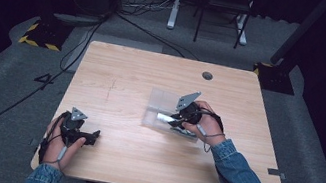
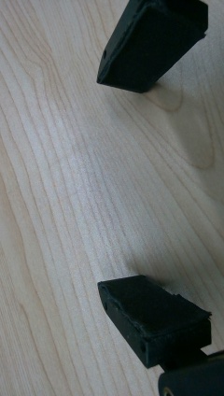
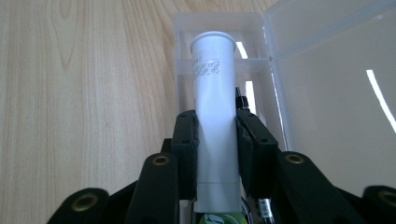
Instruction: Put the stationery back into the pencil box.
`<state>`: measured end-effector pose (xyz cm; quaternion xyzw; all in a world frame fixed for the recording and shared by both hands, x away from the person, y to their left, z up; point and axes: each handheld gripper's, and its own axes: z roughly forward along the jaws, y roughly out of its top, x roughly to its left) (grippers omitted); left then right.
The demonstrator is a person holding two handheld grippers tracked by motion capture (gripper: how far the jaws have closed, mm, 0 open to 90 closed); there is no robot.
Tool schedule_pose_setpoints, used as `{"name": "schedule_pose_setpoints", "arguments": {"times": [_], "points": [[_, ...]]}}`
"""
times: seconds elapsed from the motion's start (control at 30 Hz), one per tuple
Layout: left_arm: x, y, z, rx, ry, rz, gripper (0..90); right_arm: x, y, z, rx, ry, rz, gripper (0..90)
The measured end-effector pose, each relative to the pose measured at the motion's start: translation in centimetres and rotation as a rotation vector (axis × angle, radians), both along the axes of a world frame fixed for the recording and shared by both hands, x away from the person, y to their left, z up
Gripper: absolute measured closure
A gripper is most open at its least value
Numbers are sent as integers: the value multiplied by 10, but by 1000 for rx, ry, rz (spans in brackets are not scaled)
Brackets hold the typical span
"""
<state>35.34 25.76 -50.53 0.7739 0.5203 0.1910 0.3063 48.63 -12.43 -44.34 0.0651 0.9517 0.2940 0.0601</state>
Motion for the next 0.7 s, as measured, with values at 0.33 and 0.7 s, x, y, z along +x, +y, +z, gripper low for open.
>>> {"name": "schedule_pose_setpoints", "arguments": {"times": [0.33,0.7], "points": [[0,0,0,0,0,0,42,1,4,-7,-54,1,41,711],[0,0,0,0,0,0,42,4,6,-13,-62,24,45,711]]}}
